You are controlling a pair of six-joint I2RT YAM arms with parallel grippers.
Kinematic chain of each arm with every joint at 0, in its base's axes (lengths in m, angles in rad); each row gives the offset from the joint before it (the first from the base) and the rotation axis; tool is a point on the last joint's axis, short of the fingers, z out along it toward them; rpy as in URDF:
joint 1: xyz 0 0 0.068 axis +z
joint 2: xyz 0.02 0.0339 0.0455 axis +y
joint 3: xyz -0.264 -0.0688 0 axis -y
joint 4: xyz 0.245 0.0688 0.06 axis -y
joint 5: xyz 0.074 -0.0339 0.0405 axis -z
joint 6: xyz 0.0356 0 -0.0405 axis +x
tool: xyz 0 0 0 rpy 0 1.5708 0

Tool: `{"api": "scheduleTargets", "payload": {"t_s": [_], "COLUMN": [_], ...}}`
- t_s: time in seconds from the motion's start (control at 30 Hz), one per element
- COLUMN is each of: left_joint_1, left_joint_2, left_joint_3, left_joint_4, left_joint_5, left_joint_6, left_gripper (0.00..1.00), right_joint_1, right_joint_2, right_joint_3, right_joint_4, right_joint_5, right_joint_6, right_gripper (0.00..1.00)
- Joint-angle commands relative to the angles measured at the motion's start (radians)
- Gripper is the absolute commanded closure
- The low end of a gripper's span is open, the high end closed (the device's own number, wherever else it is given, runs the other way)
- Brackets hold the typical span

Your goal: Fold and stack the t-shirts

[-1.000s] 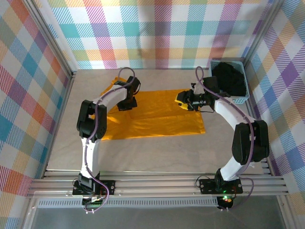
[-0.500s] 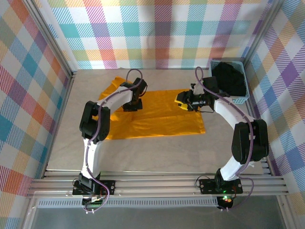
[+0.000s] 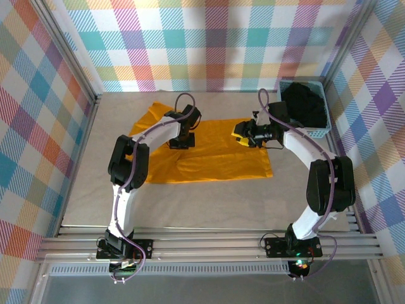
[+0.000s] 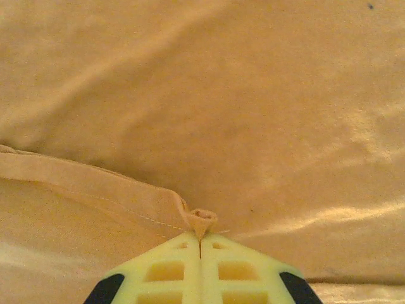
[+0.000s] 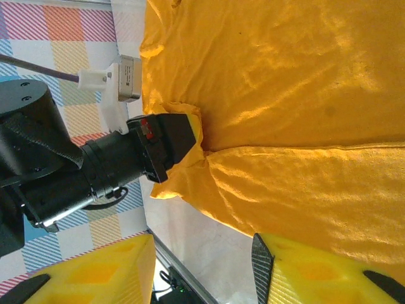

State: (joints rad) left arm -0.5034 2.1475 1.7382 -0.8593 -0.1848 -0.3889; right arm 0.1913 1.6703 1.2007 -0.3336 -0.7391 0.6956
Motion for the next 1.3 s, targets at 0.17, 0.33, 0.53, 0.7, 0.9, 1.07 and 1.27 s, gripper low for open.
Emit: {"api": "scheduleTargets", "payload": {"t_s": [0.17,0.33,0.53,0.7,0.9,1.07,1.27], "left_joint_1": [0.042,0.25,0.451,0.487,0.476,0.471,0.471], "left_joint_2": [-0.041,-0.117,-0.065,0.001,-0.032,-0.038,-0.079], "left_joint_3": [0.005,-0.076,-0.087,-0.073,-0.154,-0.192,-0.2], "left_joint_4": [-0.065,0.003,0.142,0.166,0.213,0.19,0.2], "left_joint_5": [-0.061,-0.007,0.236,0.386,0.479,0.467,0.448], "left_joint_6": [-0.075,-0.154,-0.102,-0.004,0.019,0.067,0.065], "left_gripper": [0.46,0.49,0.51,0.52,0.55,0.64,0.8], "right_joint_1": [0.005,0.005,0.005,0.005,0.005,0.005,0.005], "right_joint_2": [0.024,0.031,0.041,0.043,0.054,0.065,0.067], "right_joint_3": [0.049,0.058,0.075,0.085,0.092,0.102,0.1], "right_joint_4": [-0.035,-0.038,-0.057,-0.068,-0.064,-0.055,-0.058], "right_joint_5": [-0.028,-0.039,-0.049,-0.04,-0.031,-0.032,-0.034], "right_joint_6": [-0.022,-0.024,-0.031,-0.031,-0.022,-0.015,-0.016], "right_gripper": [0.54,0.54,0.54,0.54,0.55,0.55,0.55]}}
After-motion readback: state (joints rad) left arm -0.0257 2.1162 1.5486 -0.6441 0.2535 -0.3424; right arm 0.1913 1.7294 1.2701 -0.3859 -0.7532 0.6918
